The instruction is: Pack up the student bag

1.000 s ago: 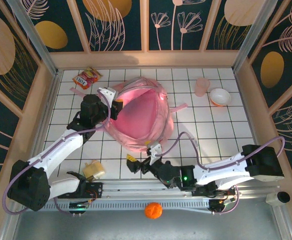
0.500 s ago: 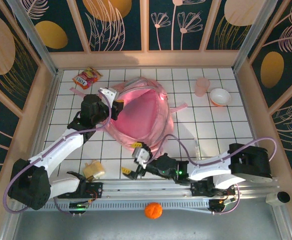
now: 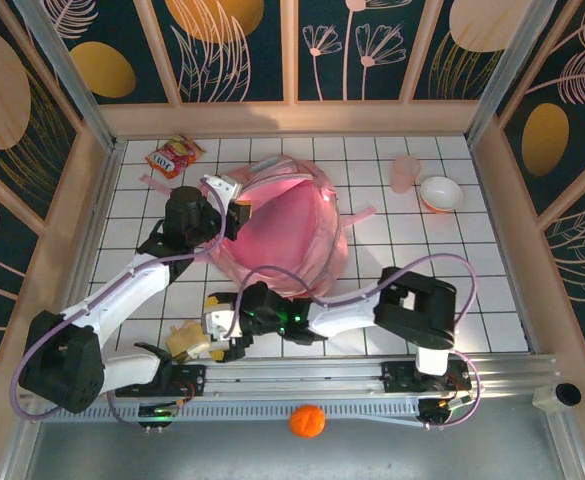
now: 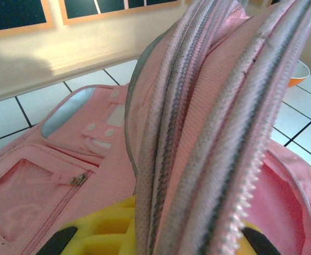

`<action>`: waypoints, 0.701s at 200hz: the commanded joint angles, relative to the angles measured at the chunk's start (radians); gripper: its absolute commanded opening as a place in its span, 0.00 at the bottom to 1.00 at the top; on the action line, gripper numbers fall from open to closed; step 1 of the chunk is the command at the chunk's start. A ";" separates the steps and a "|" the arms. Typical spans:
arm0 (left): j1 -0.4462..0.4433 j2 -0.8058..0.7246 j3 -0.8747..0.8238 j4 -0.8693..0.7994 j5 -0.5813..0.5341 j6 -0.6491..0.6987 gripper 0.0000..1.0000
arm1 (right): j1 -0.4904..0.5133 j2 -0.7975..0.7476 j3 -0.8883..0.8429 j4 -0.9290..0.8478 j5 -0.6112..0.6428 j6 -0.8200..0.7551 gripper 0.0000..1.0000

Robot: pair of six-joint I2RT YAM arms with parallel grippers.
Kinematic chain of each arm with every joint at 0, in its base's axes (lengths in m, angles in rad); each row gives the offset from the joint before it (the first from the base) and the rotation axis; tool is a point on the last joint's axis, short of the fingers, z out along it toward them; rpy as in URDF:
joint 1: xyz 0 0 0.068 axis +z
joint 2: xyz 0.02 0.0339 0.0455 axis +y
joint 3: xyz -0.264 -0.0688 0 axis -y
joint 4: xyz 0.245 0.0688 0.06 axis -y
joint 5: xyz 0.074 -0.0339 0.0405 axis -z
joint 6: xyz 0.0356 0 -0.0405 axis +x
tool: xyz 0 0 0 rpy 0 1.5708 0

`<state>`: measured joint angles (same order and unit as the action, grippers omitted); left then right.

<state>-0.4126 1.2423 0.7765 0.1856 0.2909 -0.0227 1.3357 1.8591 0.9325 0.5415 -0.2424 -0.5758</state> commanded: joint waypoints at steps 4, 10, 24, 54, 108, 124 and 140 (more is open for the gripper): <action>0.002 0.004 0.073 0.064 0.064 0.011 0.00 | -0.009 0.085 0.124 -0.158 -0.101 -0.115 0.99; 0.002 0.008 0.078 0.060 0.068 0.011 0.00 | -0.008 0.104 0.149 -0.183 -0.107 -0.128 0.99; 0.001 0.019 0.091 0.051 0.073 0.002 0.00 | -0.011 0.131 0.181 -0.194 -0.126 -0.147 0.99; 0.002 0.044 0.120 0.026 0.068 -0.007 0.00 | -0.028 0.176 0.240 -0.222 -0.158 -0.170 0.99; 0.002 0.063 0.156 0.021 0.083 -0.011 0.00 | -0.038 0.245 0.354 -0.342 -0.247 -0.208 0.99; 0.002 0.062 0.158 0.021 0.081 -0.010 0.00 | -0.038 0.260 0.374 -0.364 -0.256 -0.218 0.99; 0.002 0.062 0.158 0.023 0.083 -0.011 0.00 | -0.038 0.277 0.403 -0.386 -0.267 -0.225 0.99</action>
<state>-0.4114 1.3136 0.8803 0.1120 0.3145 -0.0193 1.2991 2.1033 1.2785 0.2249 -0.4576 -0.7666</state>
